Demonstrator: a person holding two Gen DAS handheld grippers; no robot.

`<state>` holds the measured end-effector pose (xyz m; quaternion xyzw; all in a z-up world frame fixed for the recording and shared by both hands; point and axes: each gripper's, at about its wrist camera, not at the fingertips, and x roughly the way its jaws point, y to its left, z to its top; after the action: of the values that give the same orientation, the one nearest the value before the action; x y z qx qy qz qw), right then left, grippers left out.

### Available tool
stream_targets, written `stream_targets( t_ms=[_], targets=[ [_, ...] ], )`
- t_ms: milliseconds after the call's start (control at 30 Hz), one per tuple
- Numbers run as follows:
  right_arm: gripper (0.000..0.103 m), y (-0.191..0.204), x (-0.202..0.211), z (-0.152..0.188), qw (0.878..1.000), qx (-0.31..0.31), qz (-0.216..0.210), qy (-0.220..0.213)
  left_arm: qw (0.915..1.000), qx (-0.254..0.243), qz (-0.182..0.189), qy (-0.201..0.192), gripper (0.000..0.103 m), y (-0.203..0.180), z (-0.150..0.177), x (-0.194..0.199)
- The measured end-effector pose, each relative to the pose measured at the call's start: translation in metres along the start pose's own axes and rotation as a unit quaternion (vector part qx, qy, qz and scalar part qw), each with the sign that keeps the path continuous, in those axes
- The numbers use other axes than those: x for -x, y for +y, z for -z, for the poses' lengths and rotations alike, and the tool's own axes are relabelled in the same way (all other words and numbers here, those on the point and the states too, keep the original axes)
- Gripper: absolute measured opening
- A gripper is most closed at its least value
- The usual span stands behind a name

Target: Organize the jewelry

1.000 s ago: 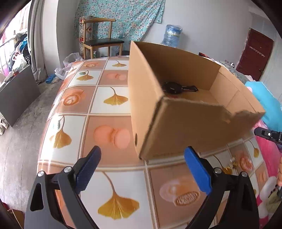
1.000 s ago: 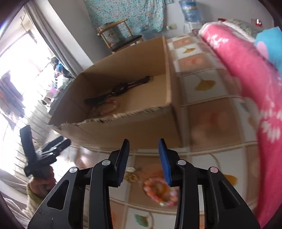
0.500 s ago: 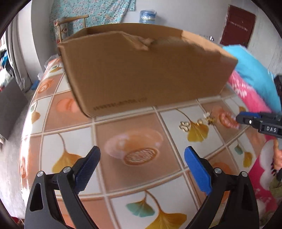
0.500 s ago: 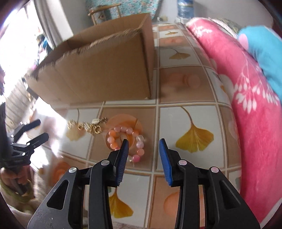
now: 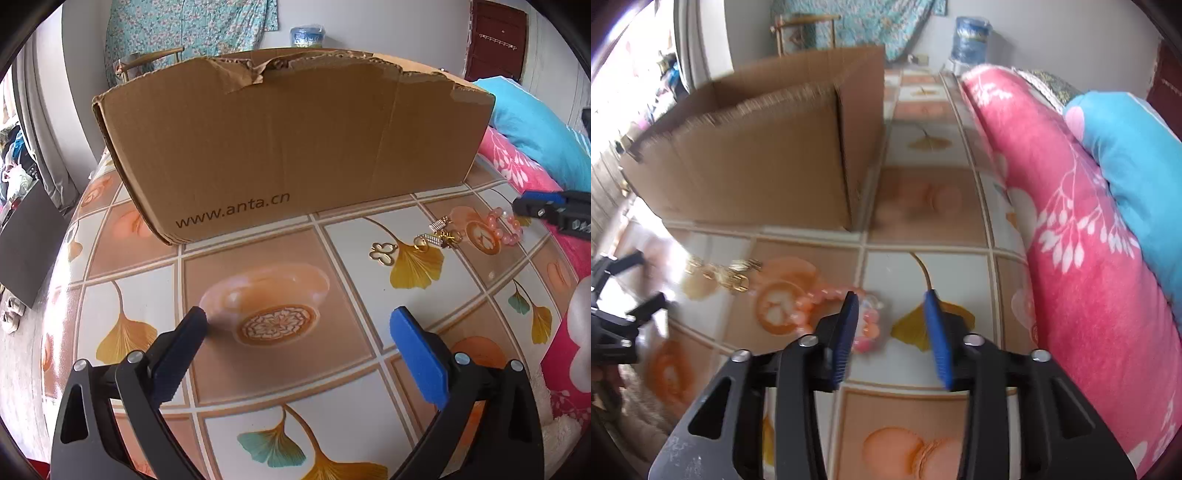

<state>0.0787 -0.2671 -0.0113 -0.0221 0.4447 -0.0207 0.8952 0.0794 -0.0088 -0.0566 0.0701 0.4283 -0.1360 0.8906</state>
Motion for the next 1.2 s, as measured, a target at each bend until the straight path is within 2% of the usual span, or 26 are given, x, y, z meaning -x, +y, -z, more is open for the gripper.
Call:
stream_targets(
  t_ms=[133,200,300,367,500,633,733,867,933,1100,1200],
  targets=[
    [0.049,0.007,0.018,-0.006,0.999,-0.008,-0.027,-0.029,1.0,-0.003,0.001,0.003,0.098,0.0,0.0,0.0],
    [0.049,0.014,0.019,-0.01,0.997,-0.017,-0.065,-0.036,1.0,-0.003,0.001,-0.001,0.098,0.002,0.001,0.001],
    [0.049,0.032,0.011,-0.012,0.992,-0.02,-0.121,-0.03,0.9999,-0.004,0.001,-0.012,0.099,0.002,0.004,0.001],
    [0.048,0.047,-0.001,-0.014,0.99,-0.012,-0.137,-0.017,0.9999,-0.003,0.002,-0.013,0.099,0.002,0.003,0.001],
    [0.033,0.074,-0.023,-0.017,0.992,0.018,-0.121,0.007,0.9999,0.003,-0.003,-0.014,0.099,0.001,0.004,0.001],
    [0.017,0.08,-0.049,-0.023,0.995,0.022,-0.092,0.027,0.9998,0.003,-0.004,-0.02,0.099,0.001,0.006,0.002],
    [0.015,0.089,-0.045,-0.021,0.994,0.041,-0.093,0.027,0.9997,0.003,-0.003,-0.022,0.099,0.001,0.006,0.002],
    [0.015,0.106,-0.03,-0.009,0.989,0.085,-0.117,0.042,0.9998,-0.003,0.002,-0.02,0.099,0.002,0.006,0.003],
    [0.015,0.112,-0.022,-0.007,0.988,0.102,-0.108,0.042,0.9998,-0.007,0.004,-0.021,0.099,0.002,0.006,0.003],
    [0.015,0.107,-0.015,-0.021,0.99,0.068,-0.119,0.02,0.9997,-0.009,0.007,-0.023,0.099,0.002,0.006,0.003],
    [0.008,0.115,-0.02,-0.023,0.988,0.078,-0.135,0.022,0.9996,-0.011,0.008,-0.023,0.099,0.002,0.005,0.003]
  ],
)
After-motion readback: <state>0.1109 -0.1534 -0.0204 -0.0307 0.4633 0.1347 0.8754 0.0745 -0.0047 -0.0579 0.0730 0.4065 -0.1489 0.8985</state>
